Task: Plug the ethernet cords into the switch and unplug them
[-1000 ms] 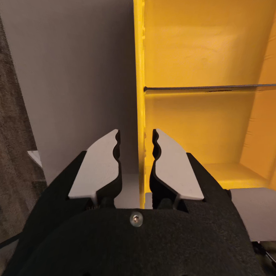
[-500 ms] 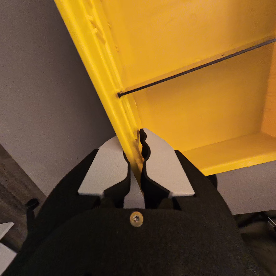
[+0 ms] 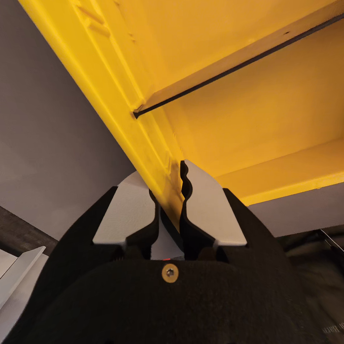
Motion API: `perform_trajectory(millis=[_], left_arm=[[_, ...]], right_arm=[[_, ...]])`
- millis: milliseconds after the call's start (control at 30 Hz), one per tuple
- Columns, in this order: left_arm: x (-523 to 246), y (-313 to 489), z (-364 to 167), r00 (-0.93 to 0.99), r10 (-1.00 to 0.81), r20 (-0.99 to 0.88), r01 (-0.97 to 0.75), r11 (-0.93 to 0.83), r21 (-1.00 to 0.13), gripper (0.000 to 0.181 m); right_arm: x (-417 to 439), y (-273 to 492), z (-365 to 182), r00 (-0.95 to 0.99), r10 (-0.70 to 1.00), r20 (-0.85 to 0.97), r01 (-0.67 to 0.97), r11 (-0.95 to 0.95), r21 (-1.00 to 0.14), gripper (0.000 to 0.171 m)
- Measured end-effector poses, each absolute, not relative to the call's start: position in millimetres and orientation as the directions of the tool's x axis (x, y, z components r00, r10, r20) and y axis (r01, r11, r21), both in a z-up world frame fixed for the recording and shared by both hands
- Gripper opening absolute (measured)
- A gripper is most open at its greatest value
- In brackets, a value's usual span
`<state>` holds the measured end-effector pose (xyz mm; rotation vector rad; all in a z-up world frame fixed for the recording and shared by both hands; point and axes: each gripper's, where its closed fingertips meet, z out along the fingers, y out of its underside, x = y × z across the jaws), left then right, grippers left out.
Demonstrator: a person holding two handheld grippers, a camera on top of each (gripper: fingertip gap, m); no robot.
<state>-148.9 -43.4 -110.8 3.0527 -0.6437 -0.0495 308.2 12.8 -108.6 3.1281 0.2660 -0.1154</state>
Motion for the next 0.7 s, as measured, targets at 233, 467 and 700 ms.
perform_trajectory(millis=[233,467,700], left_arm=[[-144,-49,-108,0.912,-0.409,0.009,-0.409,-0.912,0.025,0.021],[-143,-47,-70,0.903,-0.43,-0.007,-0.426,-0.891,-0.159,0.023],[-136,-47,4,0.884,-0.465,-0.043,-0.419,-0.75,-0.513,0.024]], right_arm=[[293,5,-108,0.967,0.234,-0.096,0.237,-0.971,0.015,0.004],[298,8,-89,0.958,0.237,-0.161,0.233,-0.971,-0.044,0.008],[281,-8,-7,0.954,0.242,-0.177,0.161,-0.912,-0.378,0.009]])
